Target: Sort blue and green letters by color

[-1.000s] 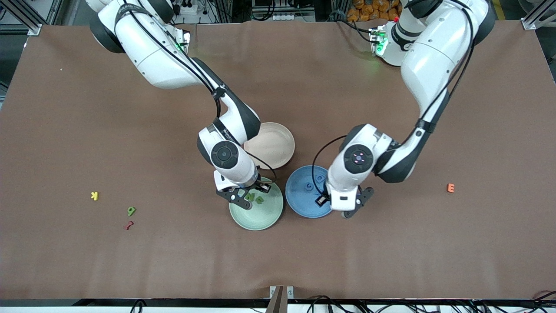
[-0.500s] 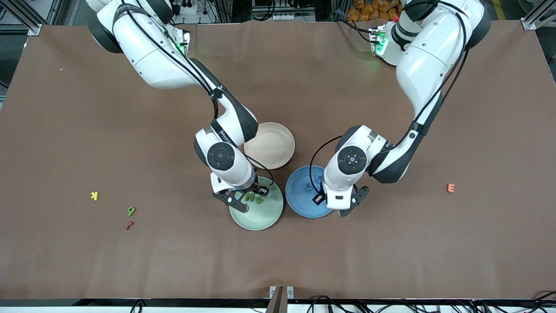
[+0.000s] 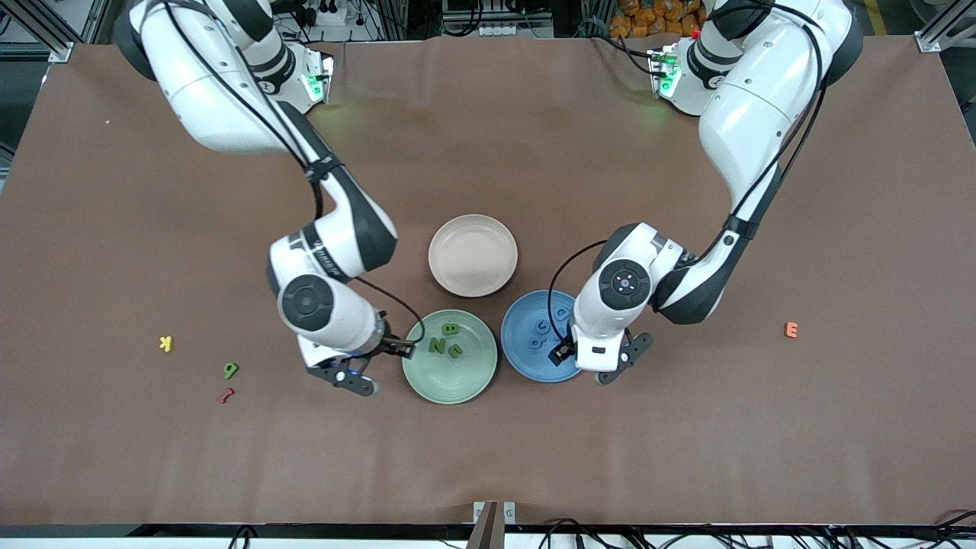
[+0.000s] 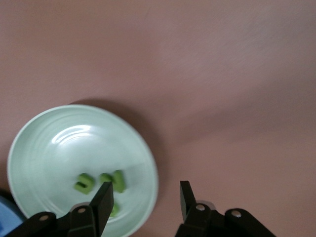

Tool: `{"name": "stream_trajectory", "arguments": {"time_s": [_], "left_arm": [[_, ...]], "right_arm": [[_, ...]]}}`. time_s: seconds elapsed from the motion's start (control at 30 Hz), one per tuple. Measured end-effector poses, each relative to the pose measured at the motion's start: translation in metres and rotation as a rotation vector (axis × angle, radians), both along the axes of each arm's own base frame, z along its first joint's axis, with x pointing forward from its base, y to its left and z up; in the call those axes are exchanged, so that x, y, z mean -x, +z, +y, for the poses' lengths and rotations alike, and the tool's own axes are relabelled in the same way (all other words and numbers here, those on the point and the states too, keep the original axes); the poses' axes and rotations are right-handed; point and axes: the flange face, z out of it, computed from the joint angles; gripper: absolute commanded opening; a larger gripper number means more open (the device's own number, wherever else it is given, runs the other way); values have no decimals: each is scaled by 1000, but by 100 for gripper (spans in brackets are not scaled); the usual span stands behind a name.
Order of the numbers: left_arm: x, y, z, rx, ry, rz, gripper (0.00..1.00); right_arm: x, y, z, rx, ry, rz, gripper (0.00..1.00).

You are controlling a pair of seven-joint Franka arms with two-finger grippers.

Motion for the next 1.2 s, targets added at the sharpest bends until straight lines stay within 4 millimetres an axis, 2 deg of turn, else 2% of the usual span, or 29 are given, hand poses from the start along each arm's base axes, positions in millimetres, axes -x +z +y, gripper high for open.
{"name": "stream_trajectory", "arguments": {"time_s": [0.13,0.37,0.53,0.7,0.87,0.97,1.13,1.2], "left_arm": [[-16,14,27,-5,-6,-18,100],[-49,39,109,-30,-19,-34,100],[-61,44,146,-40,-43,-35,100],[-61,49,169,-68,-111,10,100],[-58,67,192,-67,-175,57,100],[-55,84,215,-31,-217,83,100],[-48,114,269,16,-264,114,100],[-44,122,284,16,-285,121,100]], "right_arm": [[-8,11,-30,8,44,11,62],[-19,15,-76,12,122,21,62],[-20,14,-110,36,181,27,62],[-18,14,-147,66,231,32,61],[-14,7,-182,92,260,13,61],[-10,-3,-201,97,288,-9,61],[-4,-26,-238,94,340,-38,60],[-2,-32,-253,96,360,-43,59]]}}
